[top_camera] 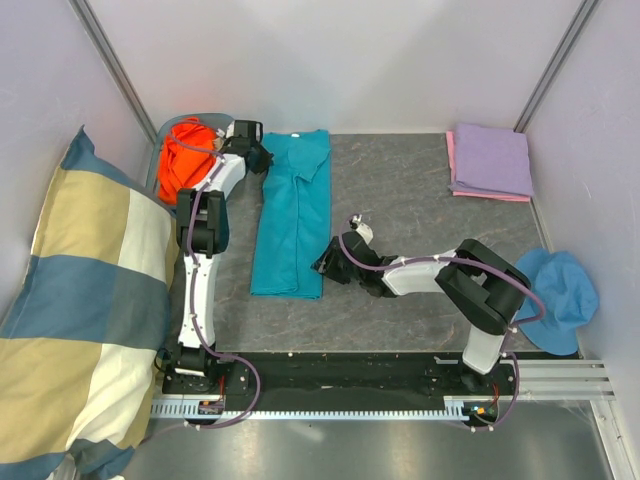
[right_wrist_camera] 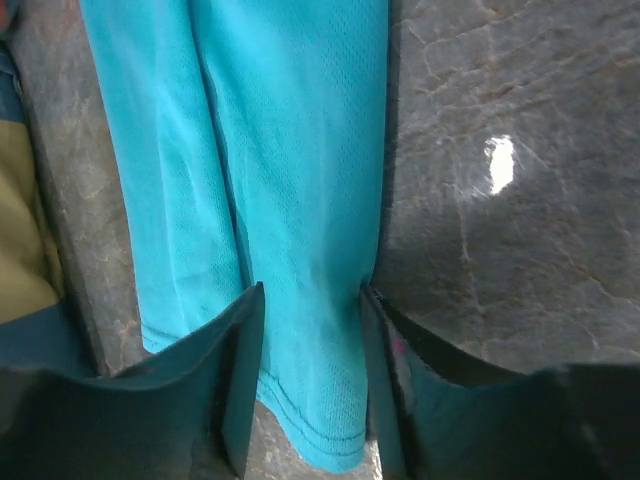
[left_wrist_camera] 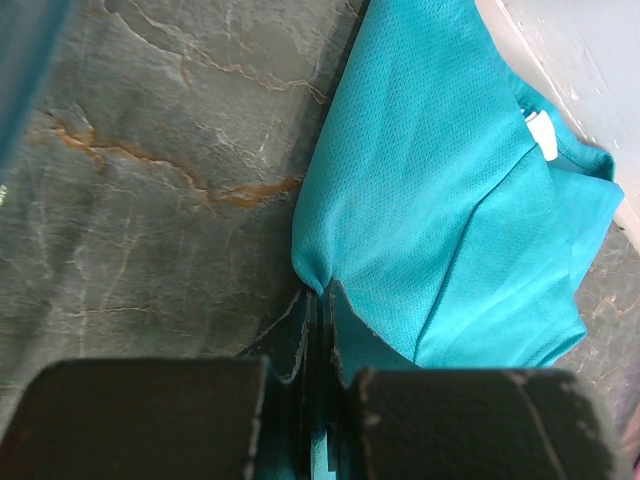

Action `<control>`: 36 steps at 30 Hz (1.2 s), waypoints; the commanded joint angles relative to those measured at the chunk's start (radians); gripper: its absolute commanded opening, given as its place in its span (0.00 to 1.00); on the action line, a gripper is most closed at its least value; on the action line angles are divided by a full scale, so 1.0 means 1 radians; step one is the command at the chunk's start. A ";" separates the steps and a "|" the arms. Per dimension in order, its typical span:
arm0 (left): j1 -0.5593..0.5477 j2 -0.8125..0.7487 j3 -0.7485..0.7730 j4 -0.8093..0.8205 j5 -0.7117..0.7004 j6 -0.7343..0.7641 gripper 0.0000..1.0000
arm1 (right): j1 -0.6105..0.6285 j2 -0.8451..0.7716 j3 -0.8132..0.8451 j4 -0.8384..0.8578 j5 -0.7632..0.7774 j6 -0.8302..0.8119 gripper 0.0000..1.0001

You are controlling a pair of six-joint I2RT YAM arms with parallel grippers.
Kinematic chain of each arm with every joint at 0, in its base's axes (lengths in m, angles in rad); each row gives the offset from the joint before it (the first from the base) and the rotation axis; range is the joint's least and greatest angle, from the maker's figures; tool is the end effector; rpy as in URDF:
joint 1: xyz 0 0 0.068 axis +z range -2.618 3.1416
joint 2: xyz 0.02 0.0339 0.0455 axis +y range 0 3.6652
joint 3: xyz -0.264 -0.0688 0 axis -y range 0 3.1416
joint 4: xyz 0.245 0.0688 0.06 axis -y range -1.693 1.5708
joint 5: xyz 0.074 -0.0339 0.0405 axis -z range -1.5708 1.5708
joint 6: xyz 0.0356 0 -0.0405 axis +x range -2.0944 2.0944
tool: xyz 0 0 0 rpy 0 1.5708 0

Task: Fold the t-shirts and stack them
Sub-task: Rotate the tshirt 90 degrees

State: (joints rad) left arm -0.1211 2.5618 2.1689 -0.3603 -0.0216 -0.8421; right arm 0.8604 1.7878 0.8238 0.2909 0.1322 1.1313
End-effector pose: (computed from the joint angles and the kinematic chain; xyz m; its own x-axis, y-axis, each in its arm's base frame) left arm 0.5660 -0.0681 0.1448 -0.5306 -0.6868 -0.4968 -0.4365 0.7238 -0.5344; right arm 0.2326 0.2633 0.1361 -0.7922 0.4546 -0.4070 0.0768 0.7360 0.6726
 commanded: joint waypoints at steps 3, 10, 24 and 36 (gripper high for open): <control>0.021 -0.026 -0.038 -0.066 -0.031 0.075 0.02 | 0.003 0.044 0.008 0.030 -0.005 0.016 0.11; 0.015 -0.025 -0.078 -0.057 0.041 0.086 0.02 | 0.000 -0.007 -0.008 -0.021 0.039 -0.013 0.00; -0.115 -0.120 -0.254 -0.013 0.048 0.078 0.02 | -0.052 -0.336 -0.133 -0.278 0.107 -0.074 0.00; -0.226 -0.187 -0.398 0.026 0.029 0.046 0.02 | -0.052 -0.657 -0.324 -0.479 0.132 -0.001 0.00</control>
State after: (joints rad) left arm -0.3302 2.3898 1.8511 -0.2382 0.0177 -0.8059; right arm 0.8078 1.2228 0.5392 -0.1059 0.2287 1.0939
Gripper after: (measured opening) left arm 0.040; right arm 0.007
